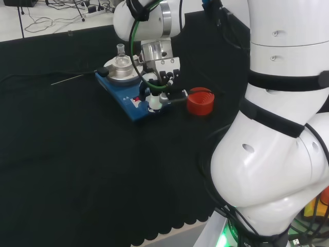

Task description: Turn on the heater.

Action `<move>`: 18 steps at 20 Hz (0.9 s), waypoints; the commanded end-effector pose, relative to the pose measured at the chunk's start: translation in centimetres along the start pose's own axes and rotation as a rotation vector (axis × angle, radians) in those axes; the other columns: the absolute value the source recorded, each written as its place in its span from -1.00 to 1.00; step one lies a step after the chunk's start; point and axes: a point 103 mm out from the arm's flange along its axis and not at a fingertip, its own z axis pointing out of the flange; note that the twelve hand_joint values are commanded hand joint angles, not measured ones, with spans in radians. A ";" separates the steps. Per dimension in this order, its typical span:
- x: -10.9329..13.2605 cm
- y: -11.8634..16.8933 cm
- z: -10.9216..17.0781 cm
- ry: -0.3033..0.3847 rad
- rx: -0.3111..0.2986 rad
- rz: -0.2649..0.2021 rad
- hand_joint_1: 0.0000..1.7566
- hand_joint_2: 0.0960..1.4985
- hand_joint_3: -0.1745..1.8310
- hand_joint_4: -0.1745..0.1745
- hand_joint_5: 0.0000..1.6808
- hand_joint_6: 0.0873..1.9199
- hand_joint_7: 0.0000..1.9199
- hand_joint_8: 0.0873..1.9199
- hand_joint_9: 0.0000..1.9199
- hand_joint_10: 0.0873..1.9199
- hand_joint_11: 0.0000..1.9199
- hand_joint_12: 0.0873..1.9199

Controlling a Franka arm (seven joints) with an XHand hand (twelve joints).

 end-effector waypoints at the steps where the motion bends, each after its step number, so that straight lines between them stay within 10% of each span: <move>1: 0.3 0.0 0.0 0.001 0.000 0.001 0.67 -0.27 0.33 -0.29 -0.56 -0.17 0.78 0.53 0.83 0.47 0.37 0.42; 18: 0.6 -0.2 0.3 0.006 0.006 0.012 0.67 -0.28 0.35 -0.29 -0.55 -0.17 0.78 0.52 0.83 0.47 0.37 0.42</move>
